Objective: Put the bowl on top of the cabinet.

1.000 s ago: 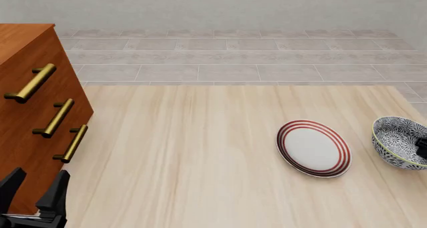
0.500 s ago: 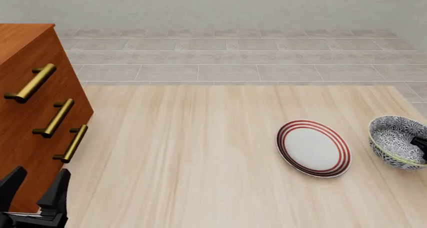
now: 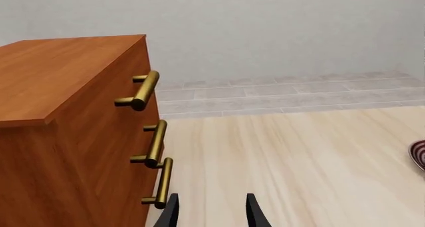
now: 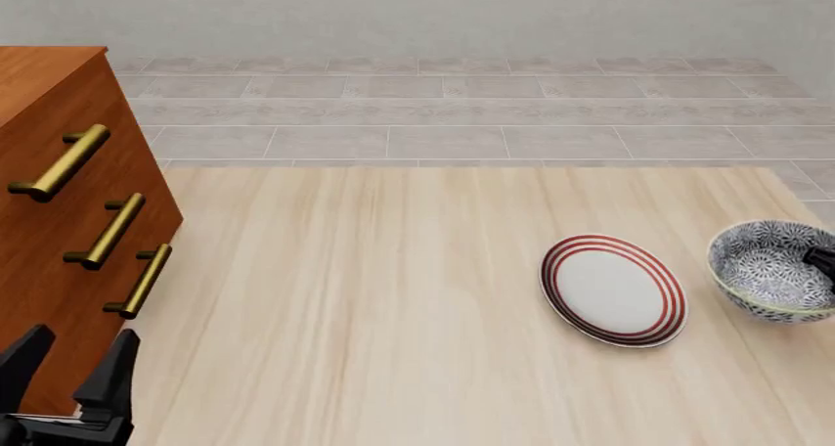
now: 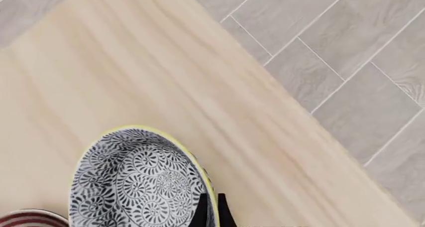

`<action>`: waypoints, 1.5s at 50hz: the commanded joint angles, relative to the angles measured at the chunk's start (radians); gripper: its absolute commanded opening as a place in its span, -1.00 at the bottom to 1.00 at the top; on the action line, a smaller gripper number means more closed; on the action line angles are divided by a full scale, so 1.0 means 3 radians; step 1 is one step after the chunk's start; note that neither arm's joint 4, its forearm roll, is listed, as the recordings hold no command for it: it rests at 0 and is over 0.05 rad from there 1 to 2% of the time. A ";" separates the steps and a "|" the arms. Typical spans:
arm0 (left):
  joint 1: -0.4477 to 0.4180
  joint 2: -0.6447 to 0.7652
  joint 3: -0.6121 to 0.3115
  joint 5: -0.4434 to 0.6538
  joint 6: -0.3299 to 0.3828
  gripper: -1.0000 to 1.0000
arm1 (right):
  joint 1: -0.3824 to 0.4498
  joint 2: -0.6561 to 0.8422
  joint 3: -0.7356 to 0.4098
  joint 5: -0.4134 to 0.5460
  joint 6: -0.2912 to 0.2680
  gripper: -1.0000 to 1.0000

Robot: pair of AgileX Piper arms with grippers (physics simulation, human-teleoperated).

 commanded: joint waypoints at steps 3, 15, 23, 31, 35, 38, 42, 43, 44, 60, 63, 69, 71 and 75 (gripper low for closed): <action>-0.0012 -0.0050 0.0000 0.0047 -0.0002 1.00 | 0.0089 -0.0221 -0.0050 0.0127 0.0069 -1.00; -0.0017 -0.0047 0.0001 0.0053 0.0003 1.00 | 0.0216 -0.0477 -0.0116 0.0248 0.0087 -1.00; -0.0013 -0.0072 0.0000 0.0071 0.0003 1.00 | 0.0285 -0.0582 -0.0152 0.0306 0.0099 -1.00; -0.0008 -0.0099 0.0000 0.0082 -0.0007 1.00 | 0.0465 -0.0831 -0.0226 0.0443 0.0094 -1.00; -0.0011 -0.0075 0.0000 0.0058 -0.0011 1.00 | 0.0544 -0.0896 -0.0251 0.0487 0.0114 -1.00; -0.0014 -0.0069 0.0000 0.0047 -0.0008 1.00 | 0.0624 -0.0963 -0.0273 0.0527 0.0128 -1.00; -0.0016 -0.0059 0.0003 0.0032 -0.0007 1.00 | 0.0745 -0.1050 -0.0331 0.0602 0.0131 -1.00; -0.0018 -0.0061 0.0003 0.0034 -0.0005 1.00 | 0.0765 -0.1064 -0.0341 0.0613 0.0117 -1.00; -0.0016 -0.0058 0.0003 0.0031 -0.0006 1.00 | 0.0797 -0.1087 -0.0361 0.0634 0.0104 -1.00; -0.0011 -0.0072 0.0003 0.0036 -0.0016 1.00 | 0.1198 -0.1244 -0.0512 0.0793 0.0071 -1.00; -0.0015 -0.0075 0.0003 0.0036 -0.0013 1.00 | 0.1263 -0.1292 -0.0547 0.0820 0.0027 -1.00; -0.0015 -0.0106 0.0003 0.0062 -0.0008 1.00 | 0.1424 -0.1369 -0.0590 0.0890 0.0049 -1.00; -0.0022 -0.0104 0.0003 0.0063 0.0001 1.00 | 0.1457 -0.1386 -0.0593 0.0901 0.0052 -1.00; -0.0026 -0.0121 0.0003 0.0081 0.0015 1.00 | 0.1578 -0.1448 -0.0622 0.0945 0.0072 -1.00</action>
